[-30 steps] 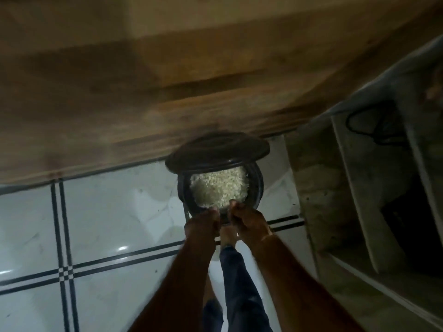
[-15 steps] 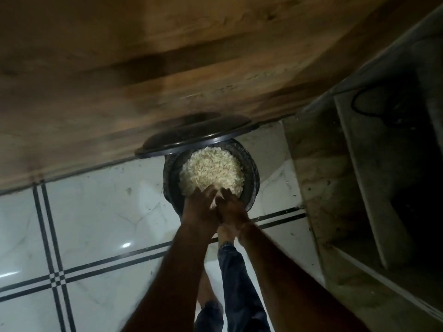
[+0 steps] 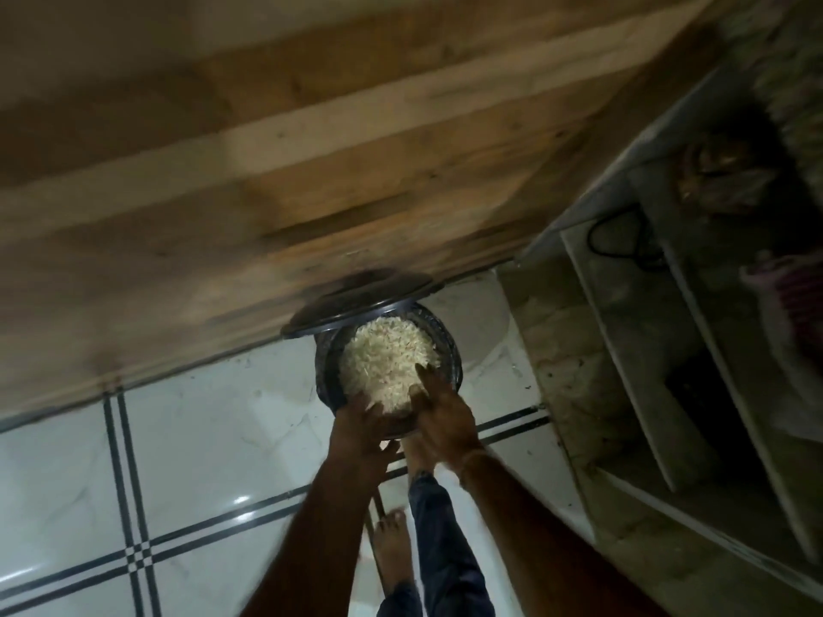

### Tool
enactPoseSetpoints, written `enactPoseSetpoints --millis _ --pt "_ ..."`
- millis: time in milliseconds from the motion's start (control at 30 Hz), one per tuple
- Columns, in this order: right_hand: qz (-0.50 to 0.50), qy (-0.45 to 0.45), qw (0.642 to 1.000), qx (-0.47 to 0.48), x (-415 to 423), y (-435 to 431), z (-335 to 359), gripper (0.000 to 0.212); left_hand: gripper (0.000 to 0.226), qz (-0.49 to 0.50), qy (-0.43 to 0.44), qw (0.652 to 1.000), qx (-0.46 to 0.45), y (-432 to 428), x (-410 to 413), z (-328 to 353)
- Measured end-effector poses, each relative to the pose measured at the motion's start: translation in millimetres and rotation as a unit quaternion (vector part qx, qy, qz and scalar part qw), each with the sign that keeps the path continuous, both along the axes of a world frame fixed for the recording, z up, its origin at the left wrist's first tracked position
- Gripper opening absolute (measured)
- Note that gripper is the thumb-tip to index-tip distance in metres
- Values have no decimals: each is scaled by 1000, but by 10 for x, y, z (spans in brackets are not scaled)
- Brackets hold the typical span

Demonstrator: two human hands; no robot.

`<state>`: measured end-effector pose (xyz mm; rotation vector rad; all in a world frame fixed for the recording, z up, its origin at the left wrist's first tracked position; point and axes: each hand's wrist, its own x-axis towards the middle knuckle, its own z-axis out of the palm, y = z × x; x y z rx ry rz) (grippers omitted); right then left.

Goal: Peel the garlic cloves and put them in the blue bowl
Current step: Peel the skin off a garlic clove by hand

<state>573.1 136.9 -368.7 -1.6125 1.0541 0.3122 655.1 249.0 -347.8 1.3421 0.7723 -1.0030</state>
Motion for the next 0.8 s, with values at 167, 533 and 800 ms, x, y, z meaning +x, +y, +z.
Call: enactPoseSetpoints --millis 167,533,800 --pt "-74 -102 991 -39 -445 204 950 46 40 -214 -155 952 155 -4 -262 887" --pt "-153 -111 941 -282 -2400 320 3307 32 43 -488 -500 715 25 -275 -1979 3188" --pt "-275 -109 857 -422 -4193 -152 3912 20 36 -555 -582 589 -85 -1054 -3386 3674"
